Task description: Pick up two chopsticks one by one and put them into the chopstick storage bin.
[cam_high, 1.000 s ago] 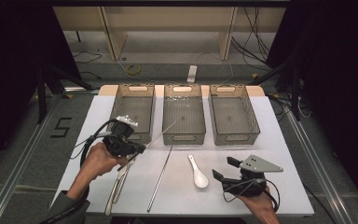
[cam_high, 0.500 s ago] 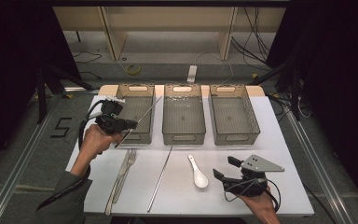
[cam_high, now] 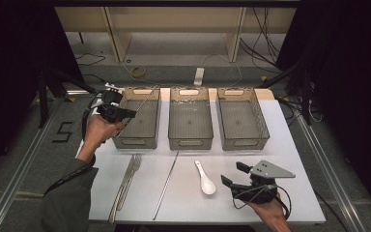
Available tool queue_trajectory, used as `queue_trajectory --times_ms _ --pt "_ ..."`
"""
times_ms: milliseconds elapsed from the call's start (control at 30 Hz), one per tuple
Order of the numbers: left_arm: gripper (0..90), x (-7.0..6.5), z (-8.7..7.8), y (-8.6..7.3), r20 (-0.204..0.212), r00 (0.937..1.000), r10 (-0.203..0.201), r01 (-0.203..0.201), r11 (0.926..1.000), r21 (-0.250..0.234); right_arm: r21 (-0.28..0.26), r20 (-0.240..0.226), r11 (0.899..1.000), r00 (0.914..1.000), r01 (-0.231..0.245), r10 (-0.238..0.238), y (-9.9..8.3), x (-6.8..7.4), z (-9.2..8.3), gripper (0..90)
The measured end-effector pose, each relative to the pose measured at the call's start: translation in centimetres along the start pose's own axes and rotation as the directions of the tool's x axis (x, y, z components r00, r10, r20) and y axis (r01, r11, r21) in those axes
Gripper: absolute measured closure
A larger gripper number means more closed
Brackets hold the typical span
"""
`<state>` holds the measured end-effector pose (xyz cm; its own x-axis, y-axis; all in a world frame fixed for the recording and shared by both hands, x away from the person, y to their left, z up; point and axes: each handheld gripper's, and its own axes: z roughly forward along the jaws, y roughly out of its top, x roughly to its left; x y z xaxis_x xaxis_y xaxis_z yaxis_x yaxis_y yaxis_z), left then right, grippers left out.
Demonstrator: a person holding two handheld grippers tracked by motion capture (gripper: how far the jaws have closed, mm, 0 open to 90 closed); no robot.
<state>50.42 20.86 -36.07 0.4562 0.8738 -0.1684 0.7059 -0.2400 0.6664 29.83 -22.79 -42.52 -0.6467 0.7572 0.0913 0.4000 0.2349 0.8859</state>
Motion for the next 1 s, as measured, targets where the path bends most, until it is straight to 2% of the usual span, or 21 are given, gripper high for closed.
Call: queue_trajectory --times_ms 200,533,867,1000 --pt "85.0 1.1 1.0 0.2 -0.024 0.9993 -0.029 0.028 0.9994 -0.018 0.000 -0.002 1.000 1.0000 -0.002 0.002 0.0 0.0 0.0 28.8" --pt "85.0 2.3 3.1 0.2 -0.051 0.9974 -0.050 0.049 0.9987 -0.012 0.000 -0.004 1.000 1.0000 0.002 -0.002 0.0 0.0 0.0 28.7" --pt "84.9 3.5 4.2 -0.2 -0.073 0.9952 -0.065 0.065 0.9979 -0.003 -0.001 -0.007 1.000 1.0000 0.000 0.000 0.0 0.0 0.0 28.8" --pt "84.8 3.6 4.7 -0.4 -0.082 0.9943 -0.067 0.068 0.9976 0.009 0.000 -0.008 1.000 1.0000 -0.001 0.001 -0.1 0.0 0.0 28.7"
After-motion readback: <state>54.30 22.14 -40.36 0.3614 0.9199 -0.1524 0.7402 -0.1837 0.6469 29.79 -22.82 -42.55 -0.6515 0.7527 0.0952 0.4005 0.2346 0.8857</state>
